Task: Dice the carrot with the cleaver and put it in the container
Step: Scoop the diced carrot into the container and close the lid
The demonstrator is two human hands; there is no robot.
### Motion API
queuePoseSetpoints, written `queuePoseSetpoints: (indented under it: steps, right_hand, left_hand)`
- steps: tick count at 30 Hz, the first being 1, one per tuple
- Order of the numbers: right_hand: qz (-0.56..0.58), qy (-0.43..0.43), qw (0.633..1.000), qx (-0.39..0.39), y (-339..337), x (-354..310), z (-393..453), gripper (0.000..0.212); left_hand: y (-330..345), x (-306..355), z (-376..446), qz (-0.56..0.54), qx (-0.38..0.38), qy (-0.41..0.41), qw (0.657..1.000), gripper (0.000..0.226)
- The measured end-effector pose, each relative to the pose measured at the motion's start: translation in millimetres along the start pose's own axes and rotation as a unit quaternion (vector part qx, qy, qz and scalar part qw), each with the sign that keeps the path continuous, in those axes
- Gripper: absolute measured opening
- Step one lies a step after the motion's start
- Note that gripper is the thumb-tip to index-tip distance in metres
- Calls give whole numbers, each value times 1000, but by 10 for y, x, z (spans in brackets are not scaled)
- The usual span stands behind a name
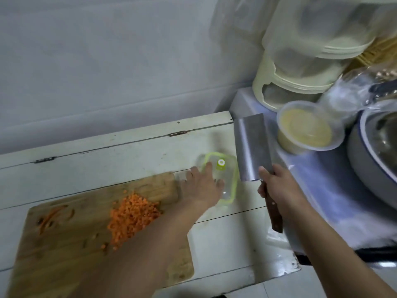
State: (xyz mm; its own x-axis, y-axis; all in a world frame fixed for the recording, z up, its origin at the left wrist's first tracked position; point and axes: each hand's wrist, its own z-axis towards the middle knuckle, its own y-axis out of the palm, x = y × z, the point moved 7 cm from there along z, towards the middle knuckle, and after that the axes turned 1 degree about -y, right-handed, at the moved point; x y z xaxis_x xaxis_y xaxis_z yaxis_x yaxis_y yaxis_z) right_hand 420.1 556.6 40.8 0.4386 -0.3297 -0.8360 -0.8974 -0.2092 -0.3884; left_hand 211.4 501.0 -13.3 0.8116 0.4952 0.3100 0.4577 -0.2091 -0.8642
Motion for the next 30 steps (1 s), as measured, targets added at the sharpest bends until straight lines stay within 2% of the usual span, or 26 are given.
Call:
queuePoseSetpoints:
  steps: [1, 3, 5, 9, 11, 13, 15, 17, 20, 21, 22, 23, 24, 25, 26, 27, 28, 29, 30]
  right_hand:
    - [15, 6, 1000, -7, 26, 39, -8, 17]
    - [63, 23, 998, -19, 79, 105, -18, 18]
    - [114, 43, 992, -40, 135, 147, -31, 16]
    - [198, 82, 971, -106, 250, 222, -34, 7]
    - [223, 119, 957, -141, 329, 291, -22, 6]
    - [230, 143, 950, -158, 376, 342, -5, 6]
    - [233, 145, 948, -164, 383, 356, 30, 6]
    - [234, 139, 949, -163, 354, 360, 63, 6]
    - [246, 144, 945, -159, 281, 393, 99, 4]
    - [252, 146, 943, -164, 262, 404, 93, 5]
    - [253, 147, 941, -168, 244, 417, 91, 6]
    - [248, 145, 942, -172, 227, 427, 83, 6]
    - [239, 142, 945, -173, 209, 441, 78, 5]
    - [232, 136, 947, -173, 188, 447, 71, 5]
    - [223, 126, 951, -172, 164, 442, 64, 5]
    - [205, 110, 958, -169, 136, 423, 57, 5]
    - [182, 93, 965, -165, 108, 393, 54, 6]
    - [160, 77, 971, -161, 80, 345, 35, 6]
    - [144, 65, 975, -154, 48, 306, 28, 4]
  left_hand:
    - [8, 52, -57, -48, 3, -3, 999, 61]
    - [48, 11, -77, -211, -12, -52, 976, 59]
    - [191, -138, -20, -368, -54, -141, 918, 65]
    - [403, -401, -45, -545, -119, -240, 795, 18]
    - [446, -460, -192, -579, -140, -248, 764, 14]
    - [476, -530, -284, -587, -129, -247, 760, 25]
    - [427, -613, -319, -564, -71, -245, 785, 29]
    - [383, -641, -377, -550, -51, -240, 798, 30]
    - [390, -674, -491, -549, -119, -251, 788, 27]
    - [355, -685, -502, -534, -133, -247, 798, 33]
    - [295, -726, -435, -492, -115, -228, 832, 46]
    - [171, -760, -322, -413, -68, -192, 888, 61]
    - [-6, -710, -205, -309, -14, -130, 942, 72]
    - [-176, -548, -87, -191, 28, -37, 981, 77]
    - [-330, -287, -17, -69, 50, 83, 993, 75]
    - [-358, -41, 62, 46, 27, 201, 978, 70]
    - [-328, 167, 116, 137, -33, 297, 944, 66]
    - [-258, 269, 184, 197, -112, 347, 910, 63]
    - [-191, 305, 273, 231, -184, 352, 888, 61]
